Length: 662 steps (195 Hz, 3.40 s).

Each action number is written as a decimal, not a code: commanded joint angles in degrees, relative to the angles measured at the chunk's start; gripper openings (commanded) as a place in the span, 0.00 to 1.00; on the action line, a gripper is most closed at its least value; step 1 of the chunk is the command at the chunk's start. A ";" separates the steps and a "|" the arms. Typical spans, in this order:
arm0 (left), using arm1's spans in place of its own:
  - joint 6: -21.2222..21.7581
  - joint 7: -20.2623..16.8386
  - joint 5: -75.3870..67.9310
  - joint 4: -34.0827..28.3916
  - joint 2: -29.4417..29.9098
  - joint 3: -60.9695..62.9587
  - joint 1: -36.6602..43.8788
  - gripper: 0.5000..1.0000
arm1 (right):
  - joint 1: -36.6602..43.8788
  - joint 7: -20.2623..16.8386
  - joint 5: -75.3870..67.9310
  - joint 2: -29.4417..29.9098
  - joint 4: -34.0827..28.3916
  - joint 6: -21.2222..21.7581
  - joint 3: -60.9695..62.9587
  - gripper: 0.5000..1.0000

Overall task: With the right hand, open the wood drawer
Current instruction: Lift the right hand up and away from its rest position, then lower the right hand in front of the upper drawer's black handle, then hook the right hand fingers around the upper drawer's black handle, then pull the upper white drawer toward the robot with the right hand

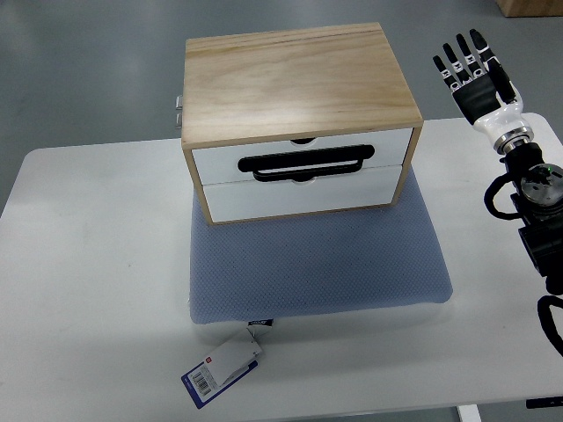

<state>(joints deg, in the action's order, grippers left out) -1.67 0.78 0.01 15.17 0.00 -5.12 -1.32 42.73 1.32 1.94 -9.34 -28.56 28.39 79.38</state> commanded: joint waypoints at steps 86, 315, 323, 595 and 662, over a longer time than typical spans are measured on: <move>0.00 0.01 -0.01 0.03 0.00 0.12 0.00 1.00 | 4.56 -0.35 1.75 -3.94 0.00 -1.06 -6.08 0.89; -0.18 0.01 -0.01 0.82 0.00 0.03 -0.09 1.00 | 78.39 -32.52 2.98 -6.84 -50.54 -8.18 -98.80 0.89; -0.18 0.01 -0.01 0.73 0.00 -0.06 -0.09 1.00 | 77.51 -32.52 2.98 -6.05 -50.45 -8.79 -98.89 0.89; -0.18 0.01 -0.01 0.47 0.00 0.03 -0.09 1.00 | 64.94 -34.19 11.60 -6.05 -47.20 -11.95 -104.95 0.89; -0.09 0.01 0.08 0.29 0.00 -0.06 -0.09 1.00 | 64.06 -33.49 10.45 -6.57 -47.11 -4.75 -104.16 0.89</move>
<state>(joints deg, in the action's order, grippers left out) -1.77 0.79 0.00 15.51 0.00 -5.17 -1.41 107.17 -32.55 12.73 -15.57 -75.62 20.29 -25.25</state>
